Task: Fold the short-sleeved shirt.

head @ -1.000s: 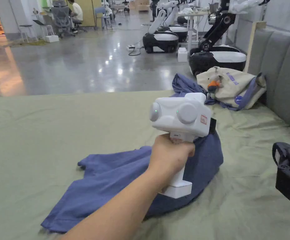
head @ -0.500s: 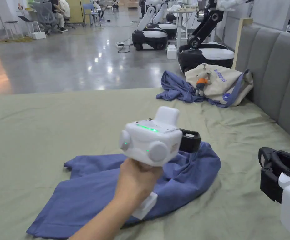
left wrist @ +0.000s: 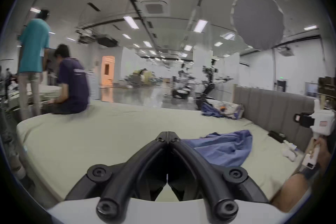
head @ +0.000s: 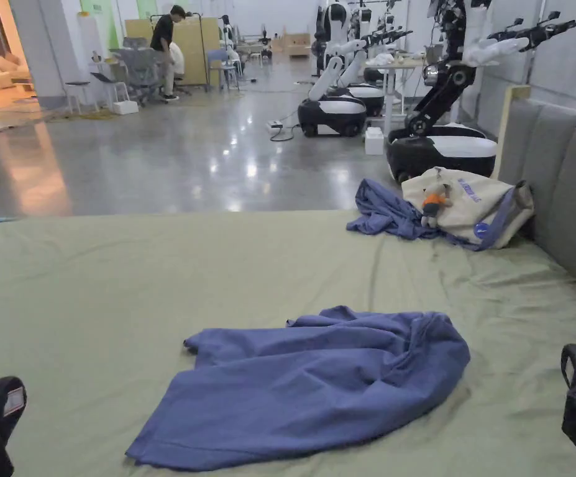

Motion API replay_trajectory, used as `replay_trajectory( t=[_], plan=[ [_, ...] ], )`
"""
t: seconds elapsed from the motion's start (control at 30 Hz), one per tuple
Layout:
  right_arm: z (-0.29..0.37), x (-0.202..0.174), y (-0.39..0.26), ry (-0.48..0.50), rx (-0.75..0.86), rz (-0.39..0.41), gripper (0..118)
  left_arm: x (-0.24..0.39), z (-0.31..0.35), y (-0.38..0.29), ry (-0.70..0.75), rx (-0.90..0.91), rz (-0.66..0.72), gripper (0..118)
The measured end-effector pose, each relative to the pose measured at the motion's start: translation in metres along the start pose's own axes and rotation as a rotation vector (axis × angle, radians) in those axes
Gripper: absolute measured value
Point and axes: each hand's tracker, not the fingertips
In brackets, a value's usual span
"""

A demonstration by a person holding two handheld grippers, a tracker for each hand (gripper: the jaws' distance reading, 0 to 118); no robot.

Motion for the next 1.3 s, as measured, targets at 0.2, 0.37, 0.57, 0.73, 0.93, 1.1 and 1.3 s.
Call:
replay_trajectory(
  t=[0.2,0.37,0.57,0.73,0.93,1.1,1.3],
  plan=[
    [-0.002,-0.009,-0.006,0.043,-0.043,-0.016,3,0.001,-0.044,-0.006,-0.066,-0.153,-0.060,0],
    [-0.001,-0.007,0.001,0.037,-0.033,0.002,3,0.010,-0.111,-0.001,-0.142,-0.283,-0.099,14],
    [-0.004,0.001,0.006,0.015,-0.033,0.018,3,0.018,-0.239,-0.052,-0.245,-0.830,-0.065,118],
    [-0.009,0.007,0.002,0.011,-0.059,0.009,3,0.042,-0.263,-0.082,-0.134,-0.952,-0.205,118],
    [-0.015,0.008,-0.006,0.015,-0.094,0.024,3,0.053,-0.252,-0.094,-0.165,-1.051,-0.152,112],
    [-0.021,0.012,-0.015,0.022,-0.144,0.014,3,0.057,-0.271,-0.089,-0.145,-0.916,-0.231,5],
    [-0.052,0.025,-0.021,0.042,-0.238,0.036,16,0.054,-0.258,-0.081,-0.180,-0.933,-0.089,5]
  ],
)
